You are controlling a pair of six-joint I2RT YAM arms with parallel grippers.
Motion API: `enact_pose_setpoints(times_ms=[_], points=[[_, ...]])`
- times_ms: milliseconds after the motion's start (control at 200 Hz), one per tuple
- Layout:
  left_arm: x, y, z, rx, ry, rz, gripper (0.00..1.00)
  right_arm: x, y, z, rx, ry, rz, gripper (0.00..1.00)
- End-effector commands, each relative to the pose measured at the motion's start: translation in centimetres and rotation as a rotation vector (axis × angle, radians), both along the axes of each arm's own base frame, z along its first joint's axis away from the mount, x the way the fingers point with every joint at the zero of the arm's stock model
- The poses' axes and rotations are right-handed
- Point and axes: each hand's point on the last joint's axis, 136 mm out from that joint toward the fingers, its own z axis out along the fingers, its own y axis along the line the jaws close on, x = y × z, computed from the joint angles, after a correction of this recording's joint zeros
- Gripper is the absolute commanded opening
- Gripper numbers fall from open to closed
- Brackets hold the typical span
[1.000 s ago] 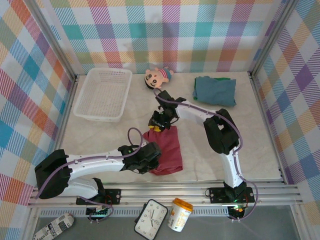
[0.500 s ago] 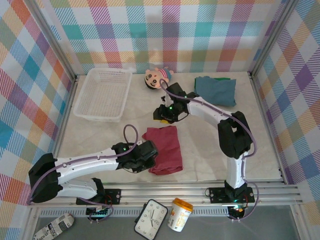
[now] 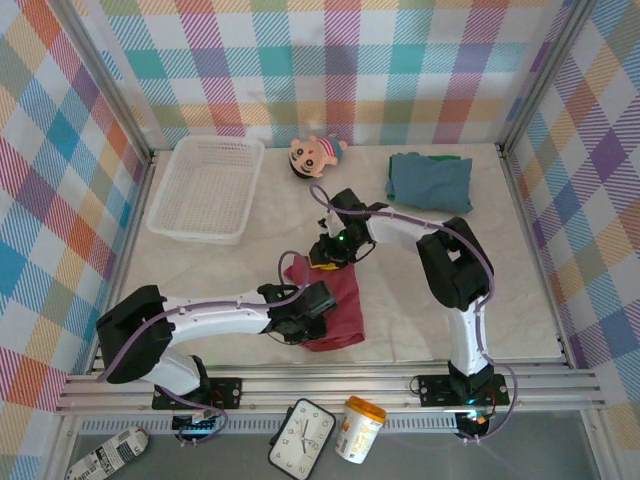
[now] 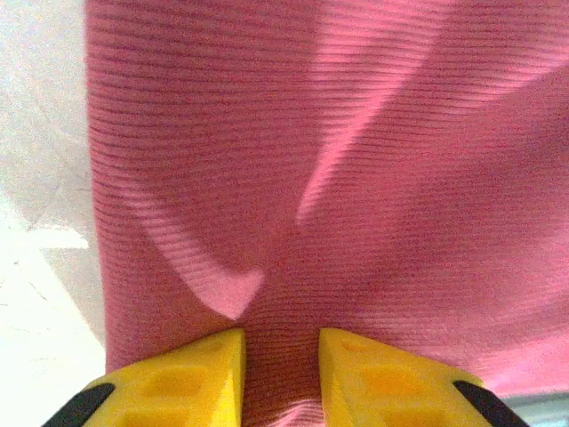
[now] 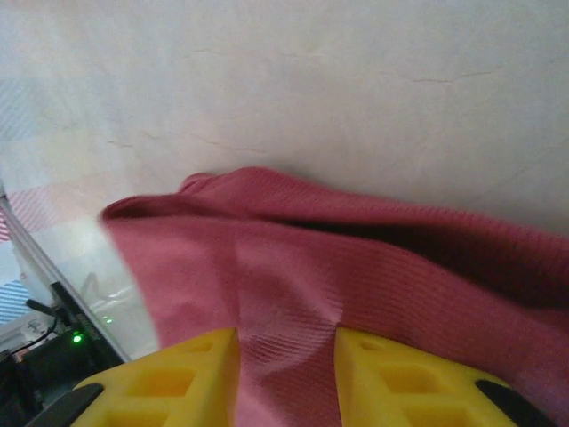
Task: Fold and stack the tank tops
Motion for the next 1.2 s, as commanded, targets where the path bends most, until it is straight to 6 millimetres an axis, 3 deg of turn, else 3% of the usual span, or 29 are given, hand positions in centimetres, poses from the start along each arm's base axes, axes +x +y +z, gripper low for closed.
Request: enact_pose_setpoints(times_ms=[0,255,410,605,775,900,995,1055,1135,1195], points=[[-1.2,1.0,-2.0,0.04,0.067,-0.034,0.25,0.7,-0.2,-1.0,-0.03,-0.036,0.013,0.35],[-1.2,5.2,-4.0,0.196,0.142,-0.085,0.2,-0.1,-4.7,-3.0,-0.143,-0.021,-0.071,0.34],[0.5,7.2,-3.1,0.299,0.139,-0.186,0.21,-0.3,-8.9,-3.8,-0.207,-0.031,-0.149,0.34],[4.8,8.9,-0.3,0.458,0.085,-0.326,0.25,-1.1,-12.3,-2.5,-0.259,-0.093,-0.205,0.38],[9.2,9.4,-0.4,0.537,0.043,-0.404,0.26,-2.3,-14.7,-1.1,-0.257,-0.133,-0.233,0.44],[13.2,9.3,2.4,0.592,-0.072,-0.435,0.33,-2.6,-16.9,1.1,-0.251,-0.195,-0.253,0.5],[15.3,8.8,3.5,0.555,-0.11,-0.434,0.36,-2.6,-17.2,2.8,-0.205,-0.313,-0.236,0.67],[16.1,9.0,3.9,0.559,-0.112,-0.432,0.38,-2.8,-16.1,3.9,-0.121,-0.383,-0.172,0.76],[16.3,9.1,4.7,0.549,-0.1,-0.403,0.41,-2.8,-15.4,4.3,-0.097,-0.416,-0.12,0.77],[15.2,8.7,5.3,0.487,-0.067,-0.361,0.44,-2.6,-15.1,4.0,-0.13,-0.421,-0.088,0.76]])
